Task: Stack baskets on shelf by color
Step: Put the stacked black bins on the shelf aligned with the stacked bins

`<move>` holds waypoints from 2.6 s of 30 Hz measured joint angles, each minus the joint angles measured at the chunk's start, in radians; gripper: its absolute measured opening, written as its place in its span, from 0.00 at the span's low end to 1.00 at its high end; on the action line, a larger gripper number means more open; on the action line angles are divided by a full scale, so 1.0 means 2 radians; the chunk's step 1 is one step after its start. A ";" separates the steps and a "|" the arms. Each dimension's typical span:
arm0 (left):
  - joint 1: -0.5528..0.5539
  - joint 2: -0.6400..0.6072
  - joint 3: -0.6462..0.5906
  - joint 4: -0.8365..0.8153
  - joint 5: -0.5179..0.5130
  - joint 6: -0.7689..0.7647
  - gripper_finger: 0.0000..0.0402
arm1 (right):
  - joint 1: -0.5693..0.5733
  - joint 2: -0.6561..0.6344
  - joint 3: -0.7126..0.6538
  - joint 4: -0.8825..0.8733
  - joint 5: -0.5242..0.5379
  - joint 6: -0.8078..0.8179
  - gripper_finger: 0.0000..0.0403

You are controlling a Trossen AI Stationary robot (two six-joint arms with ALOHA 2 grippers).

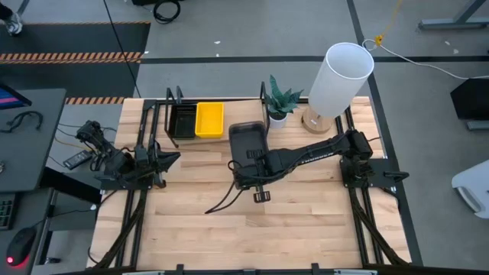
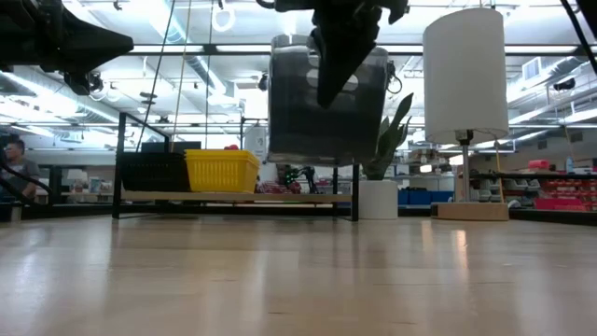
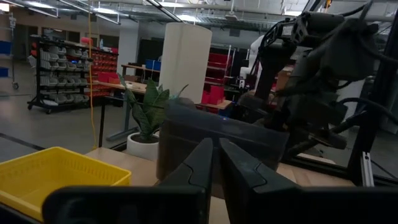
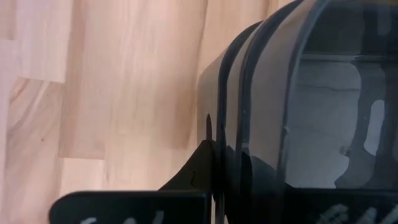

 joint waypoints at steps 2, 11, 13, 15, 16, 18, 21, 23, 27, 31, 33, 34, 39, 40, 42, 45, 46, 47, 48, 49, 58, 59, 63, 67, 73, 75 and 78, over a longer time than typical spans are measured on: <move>0.000 0.000 0.000 0.000 0.000 0.000 0.08 | -0.006 0.000 0.000 -0.001 -0.001 -0.002 0.04; 0.000 0.000 0.000 0.001 0.000 0.000 0.09 | -0.035 0.001 0.000 0.015 -0.002 -0.032 0.04; 0.000 0.000 0.000 0.001 0.000 0.000 0.09 | -0.042 0.001 0.000 0.016 -0.001 -0.035 0.04; 0.000 0.000 0.000 0.001 0.000 0.000 0.09 | -0.049 0.001 0.000 0.018 -0.001 -0.039 0.04; 0.000 0.000 0.000 0.001 0.000 0.000 0.08 | -0.053 0.001 0.000 0.021 -0.001 -0.042 0.04; 0.000 0.000 0.000 0.001 0.000 0.000 0.08 | -0.059 0.001 0.000 0.029 -0.006 -0.052 0.04; 0.000 0.000 0.000 0.001 0.000 0.000 0.07 | -0.071 0.001 0.000 0.038 -0.019 -0.067 0.04; 0.000 0.000 0.000 0.001 0.000 0.000 0.07 | -0.081 0.001 0.000 0.042 -0.020 -0.078 0.04; 0.000 0.000 0.000 0.001 0.000 0.000 0.09 | -0.104 0.001 0.000 0.045 -0.026 -0.093 0.04; 0.000 0.000 0.000 0.001 0.000 0.000 0.08 | -0.132 0.001 0.000 0.058 -0.031 -0.117 0.04; 0.000 0.000 0.000 0.002 0.000 0.000 0.08 | -0.148 0.001 0.000 0.062 -0.034 -0.131 0.04; 0.000 0.000 0.000 0.003 0.000 0.000 0.07 | -0.156 0.001 0.000 0.064 -0.035 -0.136 0.04; 0.000 0.000 0.000 0.005 0.000 0.000 0.08 | -0.196 0.002 0.000 0.076 -0.051 -0.154 0.04; 0.000 0.000 0.000 0.005 0.000 0.000 0.08 | -0.204 0.002 0.000 0.076 -0.053 -0.160 0.04; 0.000 0.000 0.000 0.005 0.000 0.000 0.09 | -0.216 0.002 0.000 0.081 -0.057 -0.169 0.04; 0.000 0.000 0.000 0.005 0.000 0.000 0.09 | -0.234 0.002 0.000 0.085 -0.067 -0.183 0.04; 0.000 0.000 0.000 0.005 0.000 0.000 0.09 | -0.239 0.002 0.000 0.086 -0.075 -0.185 0.04; 0.000 0.000 0.000 0.005 0.000 0.000 0.08 | -0.243 0.002 0.000 0.087 -0.083 -0.185 0.04; 0.000 0.000 0.000 0.005 0.000 0.000 0.08 | -0.247 0.002 0.000 0.087 -0.091 -0.185 0.04; 0.000 0.000 0.000 0.005 0.000 0.000 0.08 | -0.250 0.002 0.000 0.088 -0.095 -0.186 0.04; 0.000 0.000 0.000 0.005 0.000 0.001 0.09 | -0.245 0.002 -0.044 0.112 -0.098 -0.182 0.04; 0.000 0.000 0.000 0.005 0.000 0.001 0.09 | -0.244 0.002 -0.044 0.115 -0.098 -0.181 0.04; 0.000 0.000 0.000 0.005 0.000 0.001 0.08 | -0.244 0.002 -0.045 0.119 -0.096 -0.183 0.05; 0.000 0.000 0.000 0.005 0.000 0.001 0.07 | -0.244 0.002 -0.045 0.123 -0.096 -0.184 0.10; 0.000 0.000 0.000 0.005 0.000 0.001 0.09 | -0.244 0.002 -0.045 0.128 -0.118 -0.173 0.13; 0.000 0.000 0.000 0.005 0.000 0.001 0.09 | -0.244 0.002 -0.045 0.129 -0.120 -0.167 0.15; 0.000 0.000 0.000 0.005 0.000 0.001 0.10 | -0.244 0.002 -0.045 0.128 -0.121 -0.165 0.19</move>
